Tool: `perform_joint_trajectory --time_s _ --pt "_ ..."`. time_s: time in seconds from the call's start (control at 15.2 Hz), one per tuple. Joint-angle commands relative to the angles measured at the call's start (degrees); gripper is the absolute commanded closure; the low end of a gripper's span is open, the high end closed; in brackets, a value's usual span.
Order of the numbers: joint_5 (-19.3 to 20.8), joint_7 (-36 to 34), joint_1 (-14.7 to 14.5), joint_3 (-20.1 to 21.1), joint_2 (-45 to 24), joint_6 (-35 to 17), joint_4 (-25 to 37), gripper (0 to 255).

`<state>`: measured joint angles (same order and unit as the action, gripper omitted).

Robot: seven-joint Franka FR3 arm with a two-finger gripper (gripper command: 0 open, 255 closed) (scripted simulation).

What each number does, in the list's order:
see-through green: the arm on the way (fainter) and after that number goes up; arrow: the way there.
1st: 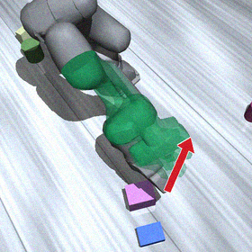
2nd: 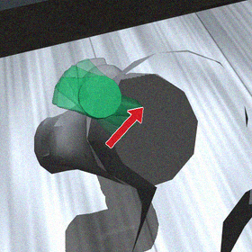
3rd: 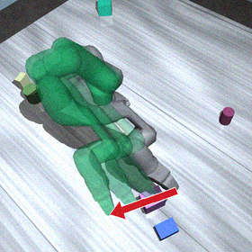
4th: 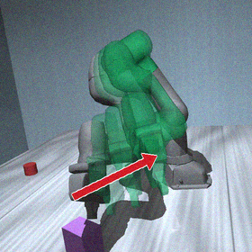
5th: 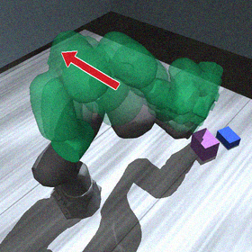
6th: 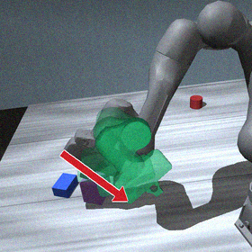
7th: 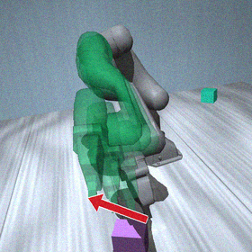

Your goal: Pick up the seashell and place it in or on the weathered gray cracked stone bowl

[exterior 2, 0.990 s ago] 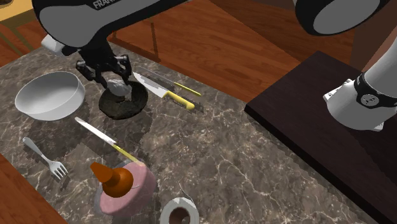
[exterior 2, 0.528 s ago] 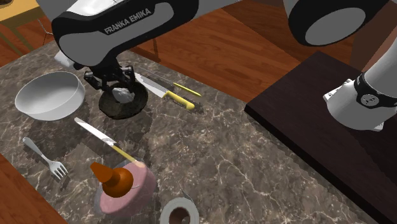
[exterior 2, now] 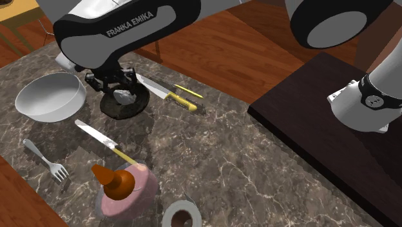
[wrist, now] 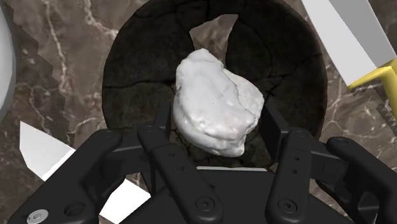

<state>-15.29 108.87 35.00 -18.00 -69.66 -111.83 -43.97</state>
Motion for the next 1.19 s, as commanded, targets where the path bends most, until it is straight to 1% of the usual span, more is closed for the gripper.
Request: perform_joint_trajectory --time_s 0.0,0.33,0.59,1.12 --pt "0.0 0.0 0.1 0.0 -0.3 0.0 0.1 0" --pt "0.0 0.0 0.0 0.0 -0.1 -0.1 -0.3 0" --pt "0.4 -0.1 -0.5 -0.5 4.2 3.7 -0.8 0" --pt "0.4 -0.1 -0.5 -0.5 4.2 3.7 -0.8 0"
